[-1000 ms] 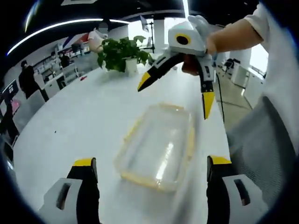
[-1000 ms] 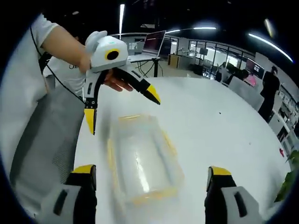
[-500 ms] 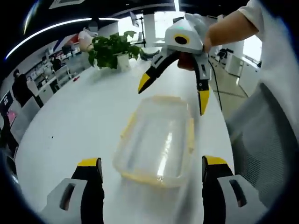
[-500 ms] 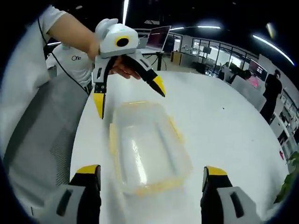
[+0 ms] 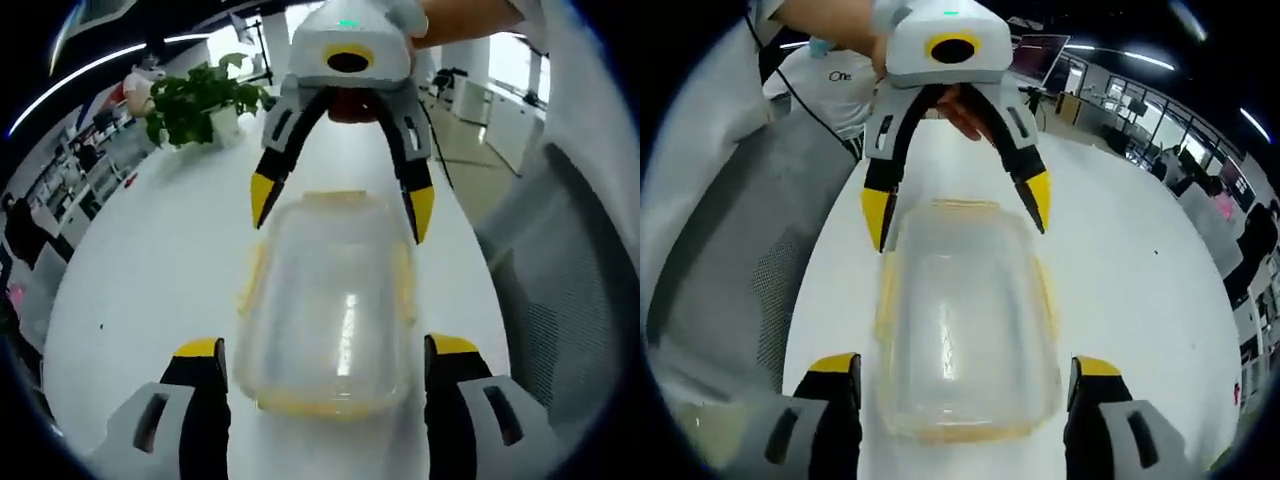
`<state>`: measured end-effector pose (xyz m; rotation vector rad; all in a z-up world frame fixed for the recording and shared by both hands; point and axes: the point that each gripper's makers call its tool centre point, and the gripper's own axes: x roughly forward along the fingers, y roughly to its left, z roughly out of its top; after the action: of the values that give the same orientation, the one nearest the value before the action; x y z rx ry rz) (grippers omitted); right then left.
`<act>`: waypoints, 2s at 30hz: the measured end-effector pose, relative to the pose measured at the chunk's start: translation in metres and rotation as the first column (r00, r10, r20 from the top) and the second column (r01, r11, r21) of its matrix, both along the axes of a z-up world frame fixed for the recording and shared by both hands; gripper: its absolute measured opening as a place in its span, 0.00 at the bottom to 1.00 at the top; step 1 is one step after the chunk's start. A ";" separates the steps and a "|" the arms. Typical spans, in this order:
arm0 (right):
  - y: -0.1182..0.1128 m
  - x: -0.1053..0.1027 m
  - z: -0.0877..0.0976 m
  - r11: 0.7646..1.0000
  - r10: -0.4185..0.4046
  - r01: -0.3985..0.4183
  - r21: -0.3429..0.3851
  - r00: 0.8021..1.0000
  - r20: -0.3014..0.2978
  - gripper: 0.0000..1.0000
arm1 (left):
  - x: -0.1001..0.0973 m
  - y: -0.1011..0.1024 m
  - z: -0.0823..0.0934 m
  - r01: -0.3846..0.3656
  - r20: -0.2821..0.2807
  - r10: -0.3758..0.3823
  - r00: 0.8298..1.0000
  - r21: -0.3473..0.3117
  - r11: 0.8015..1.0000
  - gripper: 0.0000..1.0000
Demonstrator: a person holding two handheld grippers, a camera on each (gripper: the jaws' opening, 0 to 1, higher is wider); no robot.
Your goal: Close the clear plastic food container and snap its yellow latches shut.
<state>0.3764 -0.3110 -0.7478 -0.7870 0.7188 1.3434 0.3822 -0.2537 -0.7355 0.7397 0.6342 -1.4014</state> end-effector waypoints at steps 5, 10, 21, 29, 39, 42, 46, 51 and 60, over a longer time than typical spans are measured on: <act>0.001 0.004 -0.006 0.998 0.022 -0.021 -0.053 1.000 0.008 0.77 | 0.006 0.001 -0.008 0.021 0.022 -0.023 1.000 0.057 0.998 0.73; -0.001 0.003 -0.005 0.998 0.025 -0.025 -0.056 1.000 0.000 0.76 | 0.005 0.002 -0.007 0.029 0.015 -0.030 0.999 0.053 0.998 0.72; 0.005 0.001 -0.006 0.997 0.014 -0.013 -0.079 1.000 0.006 0.75 | 0.004 0.009 -0.008 0.028 0.026 -0.030 0.999 0.067 0.997 0.71; 0.032 -0.004 -0.007 0.998 0.009 -0.009 -0.069 1.000 0.008 0.75 | -0.002 0.037 -0.009 0.025 0.030 -0.027 0.999 0.081 0.996 0.71; 0.075 -0.011 -0.009 0.996 0.034 -0.033 -0.083 0.999 0.006 0.75 | -0.010 0.079 -0.010 0.008 0.029 -0.011 1.000 0.091 0.996 0.71; 0.087 -0.012 -0.009 0.996 0.035 -0.035 -0.087 0.999 0.006 0.75 | -0.011 0.092 -0.010 0.008 0.029 -0.011 1.000 0.094 0.996 0.71; 0.106 -0.013 -0.009 0.995 0.033 -0.032 -0.091 0.999 0.006 0.75 | -0.012 0.108 -0.011 0.010 0.030 -0.013 0.999 0.099 0.995 0.71; 0.125 -0.013 -0.009 0.996 0.030 -0.029 -0.090 1.000 0.006 0.75 | -0.011 0.130 -0.011 0.014 0.030 -0.018 0.999 0.110 0.994 0.71; 0.146 -0.006 -0.009 0.996 0.027 -0.026 -0.090 1.000 0.006 0.76 | -0.003 0.151 -0.011 0.026 0.024 -0.028 0.999 0.082 0.996 0.71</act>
<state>0.3709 -0.1650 -0.7568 -0.8757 0.7701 1.3389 0.3791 -0.1032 -0.7460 0.8324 0.6671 -1.3954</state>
